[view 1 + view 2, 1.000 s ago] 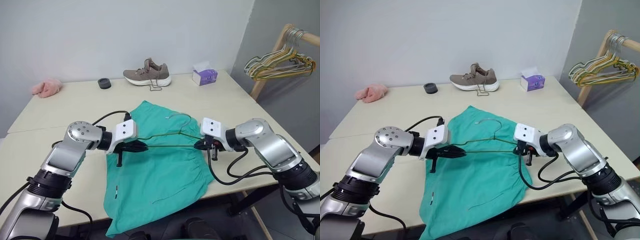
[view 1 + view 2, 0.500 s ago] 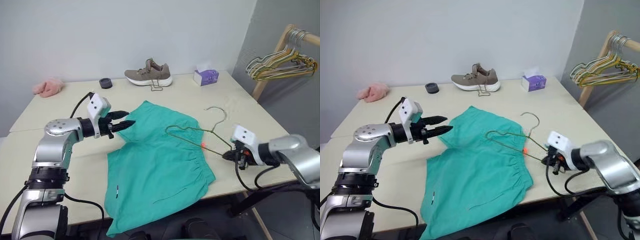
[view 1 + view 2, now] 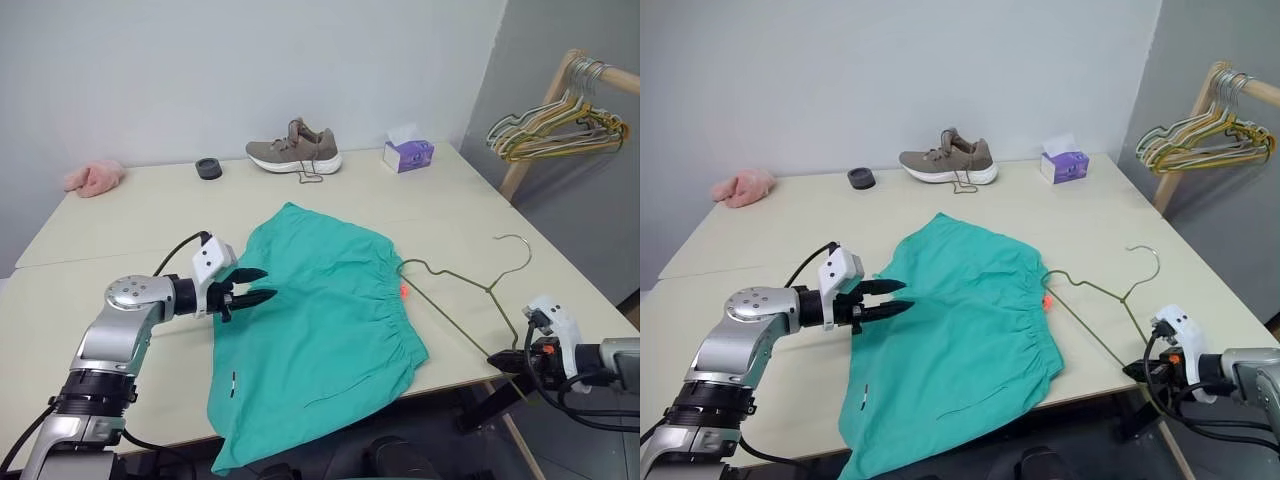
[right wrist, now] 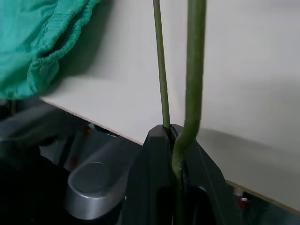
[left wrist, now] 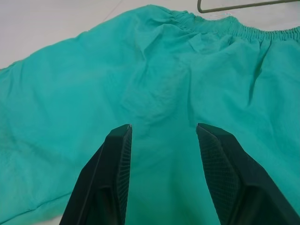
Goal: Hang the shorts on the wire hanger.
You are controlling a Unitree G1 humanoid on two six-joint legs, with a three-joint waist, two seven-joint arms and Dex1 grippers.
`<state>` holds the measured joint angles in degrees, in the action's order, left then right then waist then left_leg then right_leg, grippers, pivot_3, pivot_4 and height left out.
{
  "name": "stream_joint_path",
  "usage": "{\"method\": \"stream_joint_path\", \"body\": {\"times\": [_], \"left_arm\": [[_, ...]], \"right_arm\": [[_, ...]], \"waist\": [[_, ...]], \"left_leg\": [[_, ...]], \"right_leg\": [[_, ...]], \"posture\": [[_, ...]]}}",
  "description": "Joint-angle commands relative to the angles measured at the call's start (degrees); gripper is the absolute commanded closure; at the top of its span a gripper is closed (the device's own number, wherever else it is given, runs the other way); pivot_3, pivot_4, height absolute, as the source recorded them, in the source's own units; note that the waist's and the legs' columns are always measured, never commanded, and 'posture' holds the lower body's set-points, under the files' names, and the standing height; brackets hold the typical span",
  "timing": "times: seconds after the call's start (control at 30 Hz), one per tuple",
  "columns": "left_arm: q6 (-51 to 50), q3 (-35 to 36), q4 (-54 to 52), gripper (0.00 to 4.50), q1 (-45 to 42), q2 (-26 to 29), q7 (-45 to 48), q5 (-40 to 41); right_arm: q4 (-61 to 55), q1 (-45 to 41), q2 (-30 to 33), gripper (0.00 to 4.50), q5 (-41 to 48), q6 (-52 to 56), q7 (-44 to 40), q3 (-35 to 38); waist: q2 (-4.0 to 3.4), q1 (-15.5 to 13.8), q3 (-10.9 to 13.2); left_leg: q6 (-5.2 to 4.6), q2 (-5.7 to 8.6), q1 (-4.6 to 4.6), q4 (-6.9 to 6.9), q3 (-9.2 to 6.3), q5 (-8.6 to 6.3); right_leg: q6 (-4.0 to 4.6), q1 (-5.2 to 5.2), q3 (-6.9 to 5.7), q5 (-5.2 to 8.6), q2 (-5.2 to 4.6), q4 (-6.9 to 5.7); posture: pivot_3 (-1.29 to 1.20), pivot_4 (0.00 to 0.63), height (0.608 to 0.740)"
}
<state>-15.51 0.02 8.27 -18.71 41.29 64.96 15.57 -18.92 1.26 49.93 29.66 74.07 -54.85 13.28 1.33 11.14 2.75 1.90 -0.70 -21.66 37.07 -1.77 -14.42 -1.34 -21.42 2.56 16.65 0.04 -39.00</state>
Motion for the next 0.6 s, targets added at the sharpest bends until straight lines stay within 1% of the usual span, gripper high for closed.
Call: {"method": "stream_joint_path", "body": {"times": [0.03, 0.13, 0.2, 0.33, 0.47, 0.6], "left_arm": [[1.3, -0.2, -2.1, 2.21, -1.6, 0.7, 0.6, -0.2], [2.1, -0.5, -2.3, 2.21, -1.3, 0.8, 0.8, -0.7], [2.3, -0.4, -2.6, 2.21, -1.0, 0.9, 0.8, -0.6], [2.3, 0.2, -3.0, 2.21, -0.1, 0.7, 0.2, -0.3], [0.1, 0.9, -4.1, 2.21, 0.5, 0.2, 0.1, 1.6], [0.8, 0.8, -3.5, 2.21, 0.4, 0.1, -0.1, 1.3]], "right_arm": [[-0.3, -2.2, -1.2, 4.50, 2.7, 3.5, 2.4, 0.3], [1.6, -3.2, -2.0, 4.50, 3.4, 6.2, 4.2, -0.4], [2.8, -3.8, -1.8, 4.50, 4.6, 7.5, 4.3, 0.5], [4.5, -4.9, -1.5, 4.50, 8.4, 10.2, 3.5, 4.5], [6.3, -6.6, -3.6, 4.50, 9.7, 14.2, 6.6, 8.2], [4.4, -4.8, -3.7, 4.50, 10.9, 15.6, 7.5, 7.8]], "waist": [[0.00, 0.0, 0.0], [0.00, 0.0, 0.0], [0.00, -0.1, 0.0], [0.00, -0.2, 0.0], [0.01, -0.4, 0.0], [0.00, -0.4, 0.0]], "left_leg": [[0.00, 0.00, 0.00, 0.00, 0.01, 0.00], [0.00, 0.00, 0.00, 0.02, 0.03, 0.00], [0.00, 0.01, -0.01, 0.01, 0.03, 0.00], [0.00, 0.01, 0.00, 0.02, 0.03, 0.00], [0.00, 0.01, 0.00, 0.01, 0.04, 0.00], [0.00, 0.00, -0.01, 0.00, 0.04, 0.00]], "right_leg": [[0.00, 0.00, 0.01, 0.00, 0.00, 0.00], [0.00, 0.01, 0.02, 0.00, 0.00, 0.00], [0.00, 0.01, 0.03, 0.00, 0.00, 0.01], [0.00, 0.01, 0.03, 0.00, 0.00, 0.01], [0.00, 0.01, 0.03, 0.00, 0.00, 0.01], [0.00, 0.01, 0.02, 0.00, 0.00, 0.01]], "posture": [[-0.20, 0.000, 0.740], [-0.19, 0.000, 0.740], [-0.19, 0.000, 0.740], [-0.18, 0.000, 0.740], [-0.18, 0.000, 0.740], [-0.18, 0.000, 0.740]]}}
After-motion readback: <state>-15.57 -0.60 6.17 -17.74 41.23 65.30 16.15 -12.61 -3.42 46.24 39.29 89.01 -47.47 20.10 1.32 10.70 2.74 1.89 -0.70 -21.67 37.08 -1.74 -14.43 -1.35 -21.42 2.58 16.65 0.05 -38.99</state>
